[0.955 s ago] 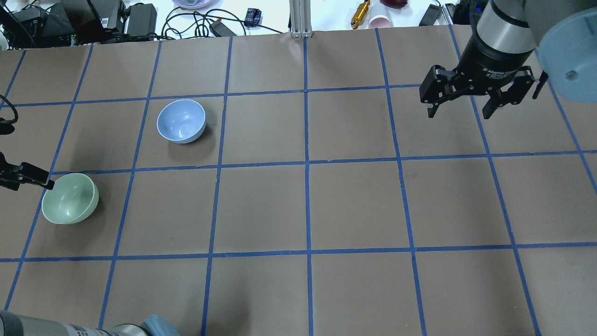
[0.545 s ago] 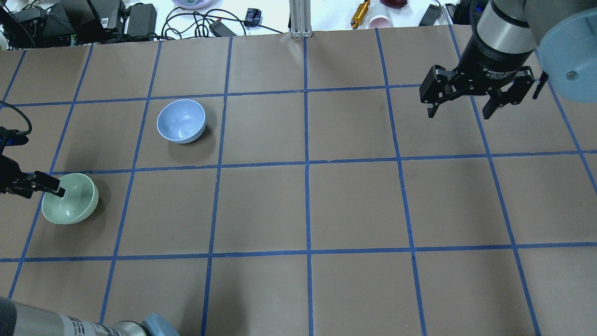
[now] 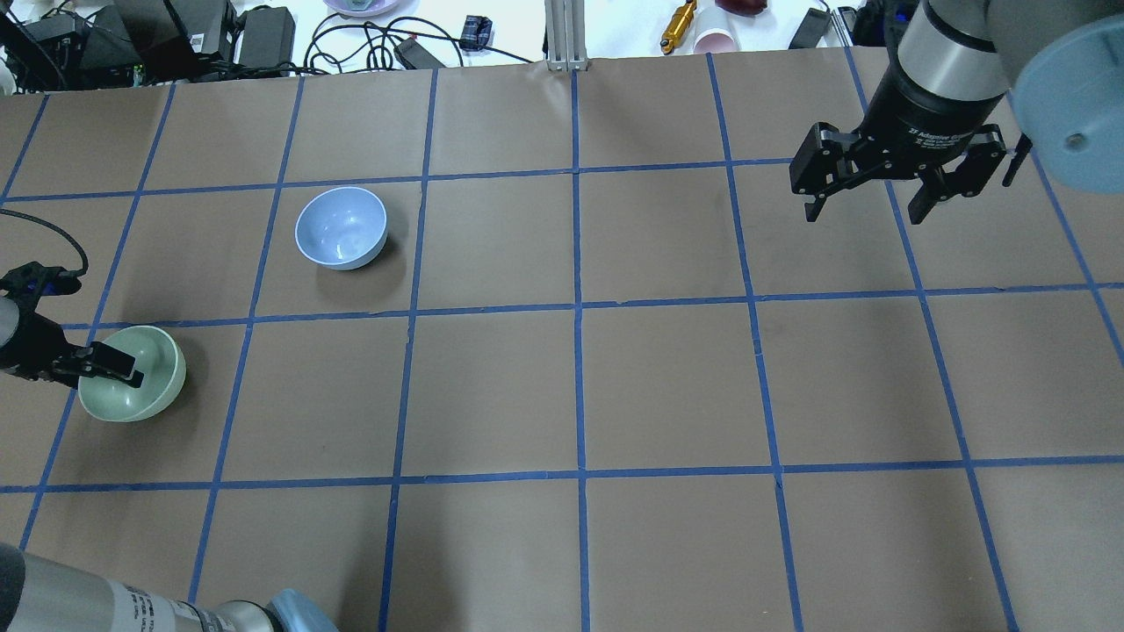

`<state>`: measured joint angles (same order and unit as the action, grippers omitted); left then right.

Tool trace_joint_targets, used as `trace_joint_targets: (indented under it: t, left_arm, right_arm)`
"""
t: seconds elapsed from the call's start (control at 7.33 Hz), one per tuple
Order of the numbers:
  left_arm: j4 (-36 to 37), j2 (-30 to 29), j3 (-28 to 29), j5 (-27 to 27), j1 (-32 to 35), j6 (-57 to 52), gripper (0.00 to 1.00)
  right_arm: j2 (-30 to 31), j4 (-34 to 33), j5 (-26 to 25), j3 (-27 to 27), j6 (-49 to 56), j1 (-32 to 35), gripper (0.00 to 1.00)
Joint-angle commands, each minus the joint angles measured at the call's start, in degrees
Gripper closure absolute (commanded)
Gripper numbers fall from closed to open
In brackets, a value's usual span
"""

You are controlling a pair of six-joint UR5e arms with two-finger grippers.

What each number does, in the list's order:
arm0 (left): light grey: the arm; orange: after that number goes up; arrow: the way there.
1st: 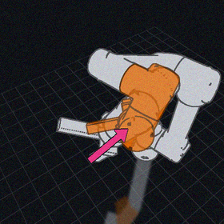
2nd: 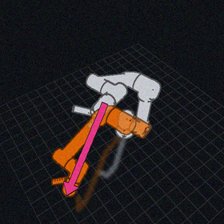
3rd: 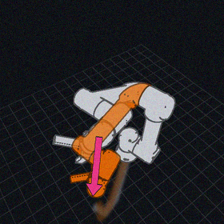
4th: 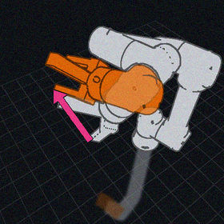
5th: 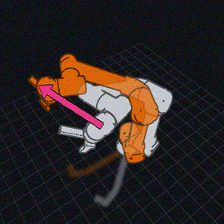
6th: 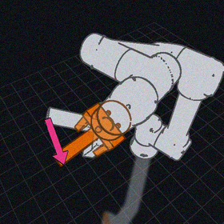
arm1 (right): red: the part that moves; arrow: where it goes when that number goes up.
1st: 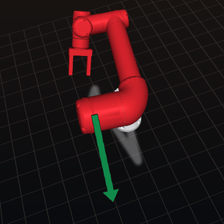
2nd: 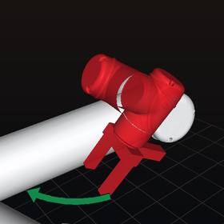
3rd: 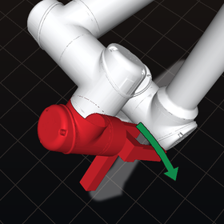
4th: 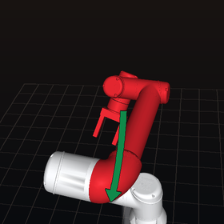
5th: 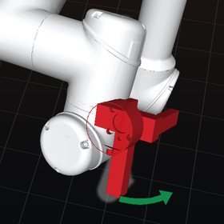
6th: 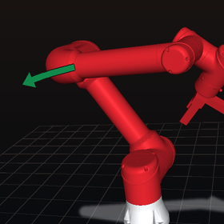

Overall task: Stack green bowl on blue bowl
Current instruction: 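Lower the left gripper onto the pale green bowl's rim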

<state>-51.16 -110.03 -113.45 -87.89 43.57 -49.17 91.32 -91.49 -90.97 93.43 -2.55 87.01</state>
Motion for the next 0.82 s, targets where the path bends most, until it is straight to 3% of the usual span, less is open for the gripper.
trace_joint_targets:
  t: [0.0, 0.27, 0.41, 0.55, 0.68]
  left_arm:
    - [0.44, -0.62, -0.1, 0.0, -0.06, -0.66, 0.01]
    - [0.62, -1.15, 0.07, 0.0, -0.06, -0.66, 0.01]
    - [0.62, -1.15, 0.07, 0.0, -0.15, -1.01, 0.08]
    - [0.45, -1.32, -0.1, 0.27, -1.46, -2.67, 0.18]
    - [0.44, -1.41, -0.1, 0.53, -2.43, -4.34, 0.36]
  right_arm:
    - [0.0, 0.0, 0.0, 0.0, 0.0, 0.0, 0.0]
    - [0.0, 0.0, 0.0, 0.0, 0.0, 0.0, 0.0]
    - [0.0, 0.0, 0.0, 0.0, 0.0, 0.0, 0.0]
    - [0.0, 0.0, 0.0, 0.0, 0.0, 0.0, 0.0]
    - [0.0, 0.0, 0.0, 0.0, 0.0, 0.0, 0.0]
